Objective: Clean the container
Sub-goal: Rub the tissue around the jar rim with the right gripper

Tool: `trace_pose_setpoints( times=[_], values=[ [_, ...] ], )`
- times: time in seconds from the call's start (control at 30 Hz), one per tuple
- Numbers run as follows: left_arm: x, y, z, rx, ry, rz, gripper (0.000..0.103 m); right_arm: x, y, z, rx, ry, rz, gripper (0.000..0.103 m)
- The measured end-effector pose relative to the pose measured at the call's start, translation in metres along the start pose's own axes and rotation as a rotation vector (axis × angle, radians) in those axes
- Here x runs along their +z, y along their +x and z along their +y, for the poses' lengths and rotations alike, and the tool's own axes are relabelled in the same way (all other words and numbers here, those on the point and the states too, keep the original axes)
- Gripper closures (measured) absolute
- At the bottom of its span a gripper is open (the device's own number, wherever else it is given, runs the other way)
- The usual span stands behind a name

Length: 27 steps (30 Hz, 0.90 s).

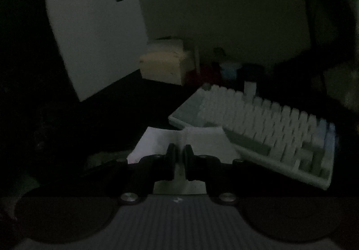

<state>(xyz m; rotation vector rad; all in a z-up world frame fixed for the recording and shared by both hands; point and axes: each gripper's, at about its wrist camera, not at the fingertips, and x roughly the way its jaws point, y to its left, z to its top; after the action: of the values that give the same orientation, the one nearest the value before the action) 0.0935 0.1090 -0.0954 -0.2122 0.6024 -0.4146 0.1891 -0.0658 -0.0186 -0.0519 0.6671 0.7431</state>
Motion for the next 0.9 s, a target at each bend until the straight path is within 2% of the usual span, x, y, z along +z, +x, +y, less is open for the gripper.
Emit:
trace_pose_setpoints(
  times=[0.13, 0.23, 0.3, 0.4, 0.47, 0.67, 0.77, 0.83, 0.9],
  values=[
    [0.0, 0.001, 0.002, -0.001, -0.008, -0.002, 0.052, -0.006, -0.011, 0.02, 0.099, -0.088, 0.021, 0.093],
    [0.0, 0.0, 0.004, -0.007, -0.017, -0.001, 0.052, -0.009, -0.015, 0.027, 0.148, -0.102, 0.027, 0.093],
    [0.0, 0.0, 0.005, -0.006, -0.018, -0.001, 0.052, -0.007, -0.013, 0.022, 0.142, -0.097, 0.029, 0.093],
    [0.001, 0.0, 0.006, 0.001, -0.016, 0.0, 0.052, -0.003, -0.008, 0.009, 0.056, -0.059, 0.031, 0.093],
    [0.001, -0.001, 0.007, 0.007, -0.015, 0.0, 0.052, 0.001, -0.005, 0.004, 0.045, -0.047, 0.038, 0.092],
    [0.002, -0.003, 0.011, 0.023, -0.01, 0.002, 0.052, 0.004, -0.003, 0.034, 0.204, -0.12, 0.038, 0.09],
    [0.003, -0.004, 0.012, 0.036, -0.007, -0.002, 0.052, 0.007, 0.002, 0.036, 0.235, -0.116, 0.038, 0.092],
    [0.003, -0.005, 0.015, 0.04, -0.01, -0.003, 0.052, 0.011, 0.008, 0.026, 0.227, -0.094, 0.037, 0.093],
    [0.004, -0.006, 0.018, 0.044, -0.016, -0.003, 0.052, 0.014, 0.013, 0.018, 0.122, -0.111, 0.016, 0.093]
  ],
)
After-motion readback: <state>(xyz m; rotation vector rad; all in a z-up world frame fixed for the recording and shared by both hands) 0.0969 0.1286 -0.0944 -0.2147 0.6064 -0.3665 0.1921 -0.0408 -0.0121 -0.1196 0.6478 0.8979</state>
